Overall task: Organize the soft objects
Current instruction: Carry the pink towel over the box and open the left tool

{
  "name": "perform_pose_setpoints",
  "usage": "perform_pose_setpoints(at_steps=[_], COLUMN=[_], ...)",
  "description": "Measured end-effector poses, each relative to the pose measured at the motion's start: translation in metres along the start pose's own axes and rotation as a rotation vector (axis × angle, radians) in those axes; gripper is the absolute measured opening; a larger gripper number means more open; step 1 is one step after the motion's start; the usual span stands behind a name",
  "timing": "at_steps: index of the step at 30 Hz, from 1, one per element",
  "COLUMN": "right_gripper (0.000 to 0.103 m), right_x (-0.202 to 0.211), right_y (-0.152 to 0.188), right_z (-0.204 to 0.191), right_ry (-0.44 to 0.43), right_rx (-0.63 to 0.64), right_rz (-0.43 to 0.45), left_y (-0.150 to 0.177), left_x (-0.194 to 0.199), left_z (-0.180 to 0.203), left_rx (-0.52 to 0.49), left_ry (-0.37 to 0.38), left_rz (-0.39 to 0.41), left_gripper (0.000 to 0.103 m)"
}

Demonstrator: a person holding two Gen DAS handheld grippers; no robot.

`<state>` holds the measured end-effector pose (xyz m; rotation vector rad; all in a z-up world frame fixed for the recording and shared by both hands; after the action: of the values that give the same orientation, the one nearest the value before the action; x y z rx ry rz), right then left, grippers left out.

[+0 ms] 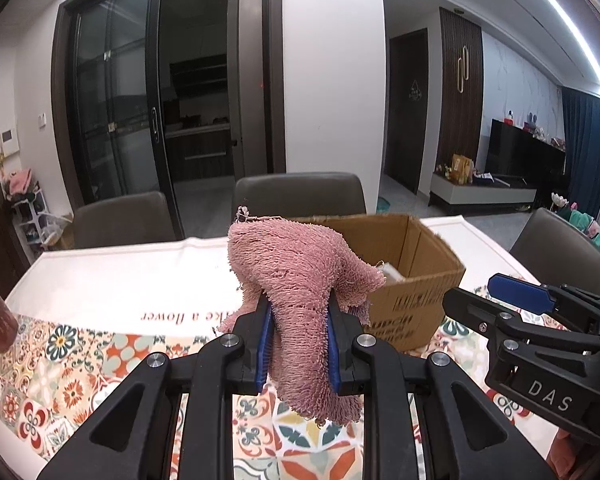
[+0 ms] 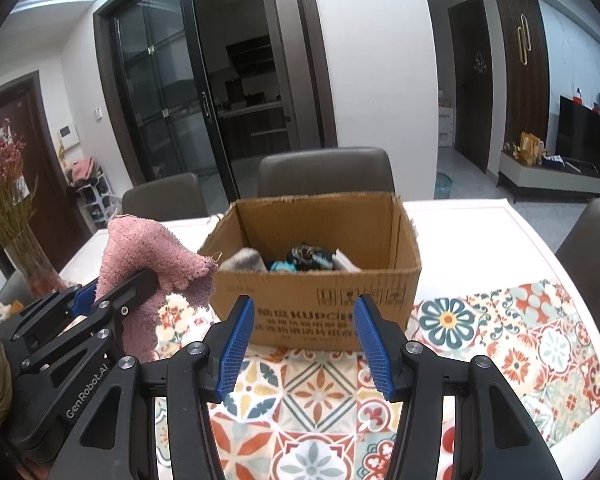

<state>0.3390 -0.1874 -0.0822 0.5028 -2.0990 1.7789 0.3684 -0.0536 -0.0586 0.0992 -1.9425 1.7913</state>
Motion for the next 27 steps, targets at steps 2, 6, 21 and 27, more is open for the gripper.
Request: perform_pose_setpoints(at_steps=[2,6,21,27], right_gripper=[0.053,0.053,0.054,0.054], right_x=[0.001,0.001,-0.020,-0.031], right_y=[-0.006,-0.016,-0.047,-0.054], right_z=[0.002,0.004,0.020,0.026], right_ry=[0.001,0.003,0.035,0.054], right_rx=[0.004,0.011,0.020,0.029], right_rz=[0.016,0.041,0.079,0.076], left_y=[-0.007,-0.019,-0.048,-0.050], left_x=[-0.001,-0.005,-0.045,-0.068], left_z=[0.003,0.007,0.019,0.022], left_rx=[-0.004,-0.008,-0.025,-0.035], left_ry=[0.005,0.007,0.028,0.033], left_rz=[0.014,0.033,0.028,0.003], left_gripper=[0.023,0.023,0.023,0.024])
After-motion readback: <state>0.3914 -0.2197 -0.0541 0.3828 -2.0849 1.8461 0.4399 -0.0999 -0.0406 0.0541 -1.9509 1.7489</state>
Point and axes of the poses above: each gripper's, at about its wrist camera, not at the fingertips, and x roughly against the way its jaws point, z to its right, y to its underside, the point moved 6 cm from there along -x, roughly the way its jaws point, and after that the axes turned 7 degrees about z, right-handed, at the moved point
